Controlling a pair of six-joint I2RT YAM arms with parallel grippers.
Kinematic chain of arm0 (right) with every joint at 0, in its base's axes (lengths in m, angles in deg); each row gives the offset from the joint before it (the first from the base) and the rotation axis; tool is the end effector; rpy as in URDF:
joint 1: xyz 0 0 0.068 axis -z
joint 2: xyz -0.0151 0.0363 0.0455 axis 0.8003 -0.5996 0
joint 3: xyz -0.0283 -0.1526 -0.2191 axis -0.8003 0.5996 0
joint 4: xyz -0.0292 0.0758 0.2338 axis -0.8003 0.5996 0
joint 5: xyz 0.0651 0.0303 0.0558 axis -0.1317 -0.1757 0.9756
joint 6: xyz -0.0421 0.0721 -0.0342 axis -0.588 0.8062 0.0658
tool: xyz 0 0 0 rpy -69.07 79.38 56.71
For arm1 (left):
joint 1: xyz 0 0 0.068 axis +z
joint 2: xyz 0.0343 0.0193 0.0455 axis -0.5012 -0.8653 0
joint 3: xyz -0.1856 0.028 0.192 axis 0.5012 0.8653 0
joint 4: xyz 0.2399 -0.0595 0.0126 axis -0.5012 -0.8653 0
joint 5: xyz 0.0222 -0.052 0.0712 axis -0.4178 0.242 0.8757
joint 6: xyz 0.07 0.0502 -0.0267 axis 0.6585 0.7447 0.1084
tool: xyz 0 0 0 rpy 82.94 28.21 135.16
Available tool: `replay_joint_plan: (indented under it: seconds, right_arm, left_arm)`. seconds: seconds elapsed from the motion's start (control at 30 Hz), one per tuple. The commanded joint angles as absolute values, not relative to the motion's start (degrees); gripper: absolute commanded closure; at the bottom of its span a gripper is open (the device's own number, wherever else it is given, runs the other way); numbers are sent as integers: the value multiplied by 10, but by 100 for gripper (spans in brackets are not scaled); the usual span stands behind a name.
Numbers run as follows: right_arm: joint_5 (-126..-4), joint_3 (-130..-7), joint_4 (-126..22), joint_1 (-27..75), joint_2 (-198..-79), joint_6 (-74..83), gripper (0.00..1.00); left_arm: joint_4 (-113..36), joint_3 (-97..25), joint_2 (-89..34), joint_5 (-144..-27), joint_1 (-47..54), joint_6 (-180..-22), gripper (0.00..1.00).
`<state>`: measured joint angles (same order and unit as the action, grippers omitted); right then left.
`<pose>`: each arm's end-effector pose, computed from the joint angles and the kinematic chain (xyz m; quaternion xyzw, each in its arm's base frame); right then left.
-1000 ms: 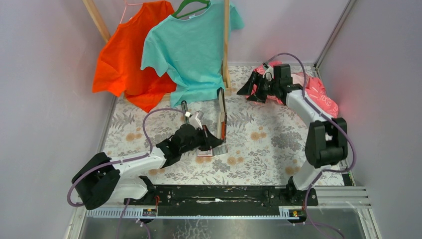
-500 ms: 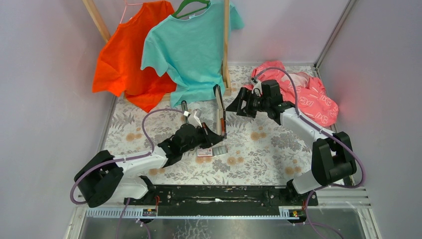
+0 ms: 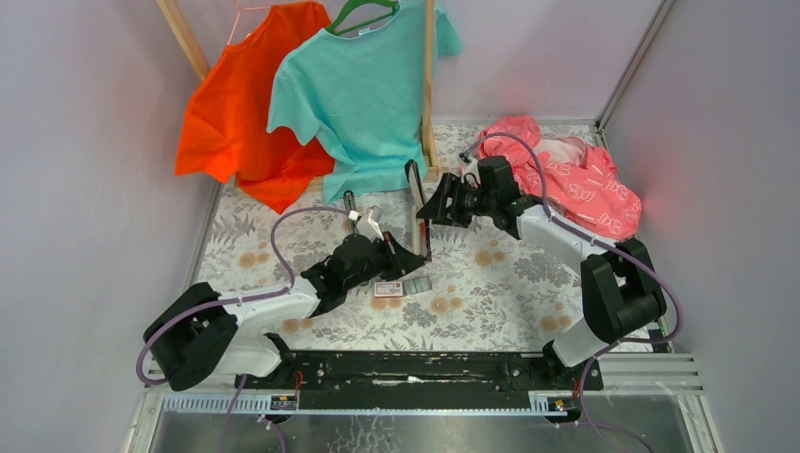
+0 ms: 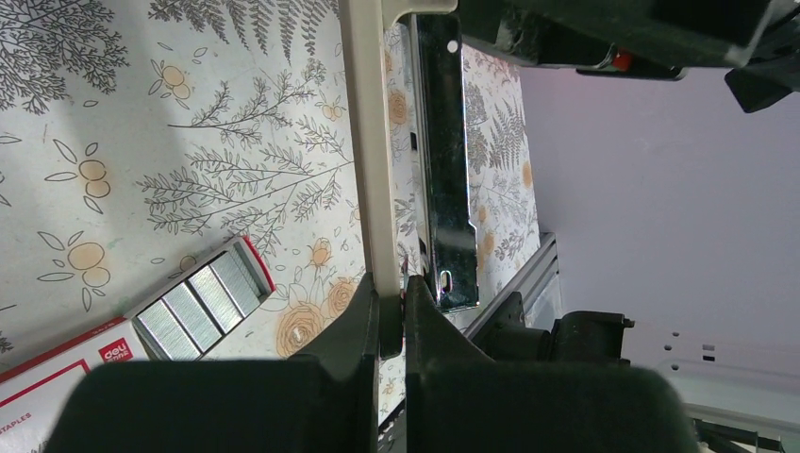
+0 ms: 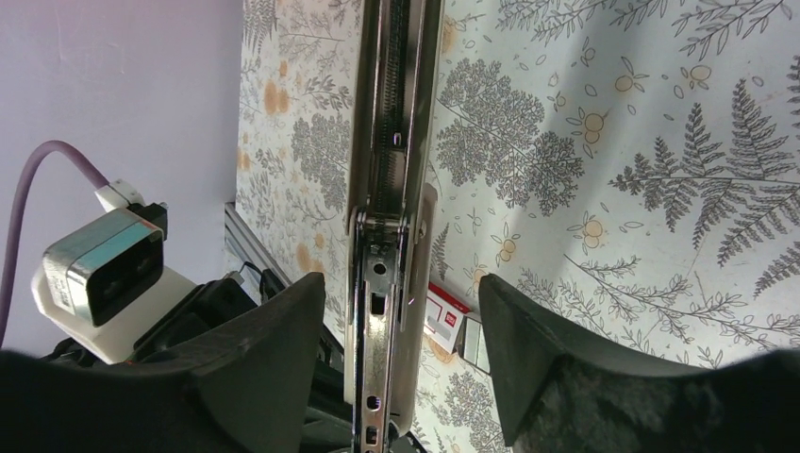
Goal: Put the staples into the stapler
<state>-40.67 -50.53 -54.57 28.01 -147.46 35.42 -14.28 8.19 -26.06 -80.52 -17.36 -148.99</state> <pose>0.3169 0.1957 0.2315 -0.0470 0.8414 0.4543 0.2889 0.1967 -0.2216 0.1875 -0.0658 0.8146 -0.4765 0.3242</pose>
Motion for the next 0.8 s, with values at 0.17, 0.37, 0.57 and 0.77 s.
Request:
replay_joint_plan:
  seconds: [0.17,0.37,0.57,0.77]
  right_arm:
    - [-421,-529,-567,259,-1488,349,45]
    - [-433,-534,-557,255,-1491,332,67]
    - [-450,-529,-548,249,-1487,310,93]
    - [-482,-529,-519,247,-1479,266,100]
  left_arm:
    - [-47,57,-267,-795,-169,-1499,100]
    - [-48,58,-272,-803,-168,-1502,100]
    - [-55,62,-278,-811,-169,-1505,99]
    - [-84,74,-274,-796,-169,-1502,61]
